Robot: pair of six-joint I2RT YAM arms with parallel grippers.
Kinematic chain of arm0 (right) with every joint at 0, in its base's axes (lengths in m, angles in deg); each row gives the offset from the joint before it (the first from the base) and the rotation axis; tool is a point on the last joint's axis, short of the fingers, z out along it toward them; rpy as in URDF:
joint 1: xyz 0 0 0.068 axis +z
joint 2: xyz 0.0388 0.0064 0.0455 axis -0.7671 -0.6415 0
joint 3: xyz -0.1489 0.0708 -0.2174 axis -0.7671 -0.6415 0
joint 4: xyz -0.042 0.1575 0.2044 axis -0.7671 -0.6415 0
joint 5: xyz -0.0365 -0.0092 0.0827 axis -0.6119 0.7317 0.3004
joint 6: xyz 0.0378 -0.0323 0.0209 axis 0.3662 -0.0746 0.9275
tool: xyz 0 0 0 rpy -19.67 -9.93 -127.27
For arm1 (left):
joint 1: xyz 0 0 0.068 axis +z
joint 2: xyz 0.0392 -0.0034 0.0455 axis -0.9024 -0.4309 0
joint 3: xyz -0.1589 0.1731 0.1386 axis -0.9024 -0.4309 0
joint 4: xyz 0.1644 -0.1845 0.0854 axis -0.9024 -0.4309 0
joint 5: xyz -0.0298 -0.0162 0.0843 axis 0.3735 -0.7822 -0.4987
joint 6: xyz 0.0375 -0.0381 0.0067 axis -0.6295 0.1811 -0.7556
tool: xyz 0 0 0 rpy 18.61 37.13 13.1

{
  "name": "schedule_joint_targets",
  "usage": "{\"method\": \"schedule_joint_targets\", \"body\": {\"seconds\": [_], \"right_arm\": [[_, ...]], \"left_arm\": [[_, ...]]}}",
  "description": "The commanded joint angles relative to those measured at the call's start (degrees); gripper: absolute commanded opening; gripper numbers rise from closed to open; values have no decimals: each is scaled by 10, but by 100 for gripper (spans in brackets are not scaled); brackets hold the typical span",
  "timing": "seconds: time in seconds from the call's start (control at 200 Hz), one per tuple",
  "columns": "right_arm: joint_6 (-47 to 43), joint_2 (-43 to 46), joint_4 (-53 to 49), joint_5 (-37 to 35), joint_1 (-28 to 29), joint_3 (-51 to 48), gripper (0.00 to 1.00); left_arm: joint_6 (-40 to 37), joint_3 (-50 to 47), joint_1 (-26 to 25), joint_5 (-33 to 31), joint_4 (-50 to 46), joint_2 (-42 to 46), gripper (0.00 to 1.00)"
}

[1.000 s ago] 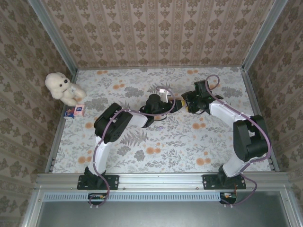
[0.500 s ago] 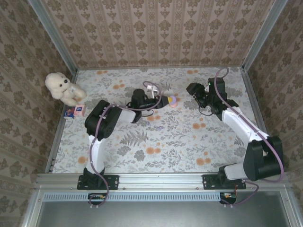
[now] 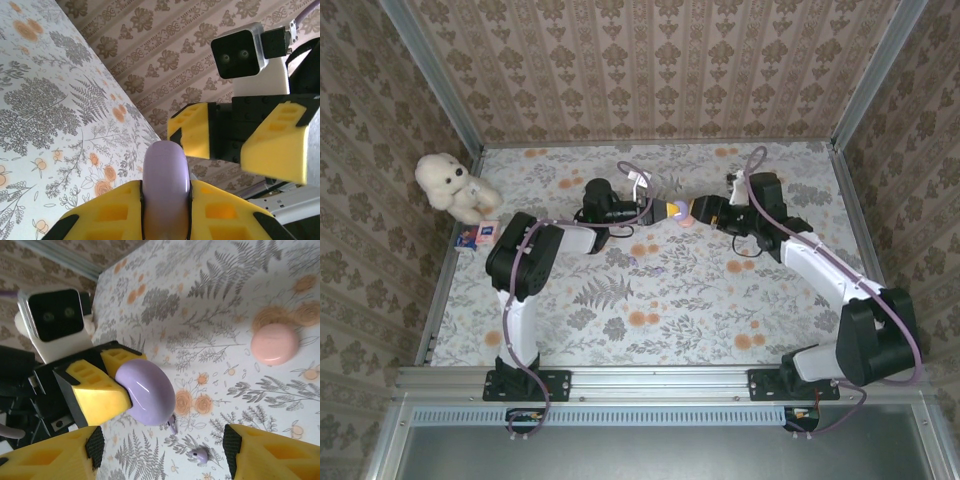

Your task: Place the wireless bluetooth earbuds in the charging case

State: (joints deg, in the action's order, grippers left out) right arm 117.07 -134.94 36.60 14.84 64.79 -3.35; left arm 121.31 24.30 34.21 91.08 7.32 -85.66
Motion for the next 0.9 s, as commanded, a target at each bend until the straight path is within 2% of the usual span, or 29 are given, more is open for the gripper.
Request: {"method": "schedule_joint_targets", "body": {"seconds": [0.0, 0.405, 0.69, 0.895], "right_arm": [[-25, -26, 0, 10, 11, 20, 67], [-22, -59, -10, -39, 6, 19, 64], [25, -71, 23, -38, -24, 7, 63], [35, -83, 23, -39, -28, 4, 62]], "left_arm": [[3, 5, -1, 26, 15, 30, 0], [-18, 2, -10, 38, -9, 53, 0], [-67, -9, -24, 50, -64, 76, 0], [-69, -17, -26, 46, -61, 89, 0]]}}
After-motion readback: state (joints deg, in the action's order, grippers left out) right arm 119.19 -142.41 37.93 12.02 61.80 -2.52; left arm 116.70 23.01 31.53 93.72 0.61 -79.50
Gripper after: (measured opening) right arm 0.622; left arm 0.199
